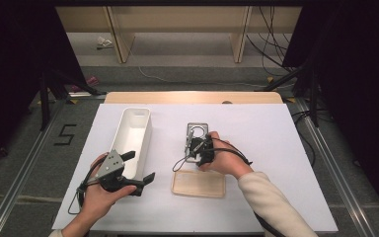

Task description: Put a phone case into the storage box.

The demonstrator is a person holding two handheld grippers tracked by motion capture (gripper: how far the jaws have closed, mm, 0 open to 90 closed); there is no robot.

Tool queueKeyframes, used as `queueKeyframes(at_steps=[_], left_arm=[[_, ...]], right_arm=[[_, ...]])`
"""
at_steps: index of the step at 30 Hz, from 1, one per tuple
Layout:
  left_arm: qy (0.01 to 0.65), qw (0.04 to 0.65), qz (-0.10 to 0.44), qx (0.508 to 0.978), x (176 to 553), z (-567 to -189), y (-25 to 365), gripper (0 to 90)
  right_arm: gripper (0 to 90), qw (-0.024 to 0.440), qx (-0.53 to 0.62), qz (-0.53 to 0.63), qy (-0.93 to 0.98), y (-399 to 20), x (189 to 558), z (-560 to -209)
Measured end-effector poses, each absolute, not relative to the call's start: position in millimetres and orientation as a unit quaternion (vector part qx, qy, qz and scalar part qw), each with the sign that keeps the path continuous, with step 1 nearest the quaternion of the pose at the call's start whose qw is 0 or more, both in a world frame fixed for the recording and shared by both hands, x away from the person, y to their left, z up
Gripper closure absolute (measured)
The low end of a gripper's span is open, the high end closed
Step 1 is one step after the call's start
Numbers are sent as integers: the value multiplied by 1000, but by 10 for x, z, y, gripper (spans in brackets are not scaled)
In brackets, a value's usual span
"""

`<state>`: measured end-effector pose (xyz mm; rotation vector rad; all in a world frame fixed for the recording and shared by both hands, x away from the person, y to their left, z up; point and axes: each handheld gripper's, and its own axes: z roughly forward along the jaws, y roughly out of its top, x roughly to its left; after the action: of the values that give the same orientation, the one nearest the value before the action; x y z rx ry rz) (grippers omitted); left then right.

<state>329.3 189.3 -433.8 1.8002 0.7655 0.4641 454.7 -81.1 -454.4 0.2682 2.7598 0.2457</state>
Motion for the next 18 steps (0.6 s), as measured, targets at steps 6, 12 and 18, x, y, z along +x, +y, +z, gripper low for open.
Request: queueKeyframes(at_steps=[6, 12, 18], left_arm=[[322, 536, 194, 756, 3292, -4340, 1892, 8], [322, 536, 193, 756, 3293, -4343, 1892, 8], [320, 536, 194, 757, 3292, -4341, 1891, 8]], right_arm=[[315, 179, 85, 77, 977, -741, 4566, -4570], [368, 176, 63, 60, 981, -666, 4585, -4584], [442, 171, 47, 44, 983, -631, 4587, -4570]])
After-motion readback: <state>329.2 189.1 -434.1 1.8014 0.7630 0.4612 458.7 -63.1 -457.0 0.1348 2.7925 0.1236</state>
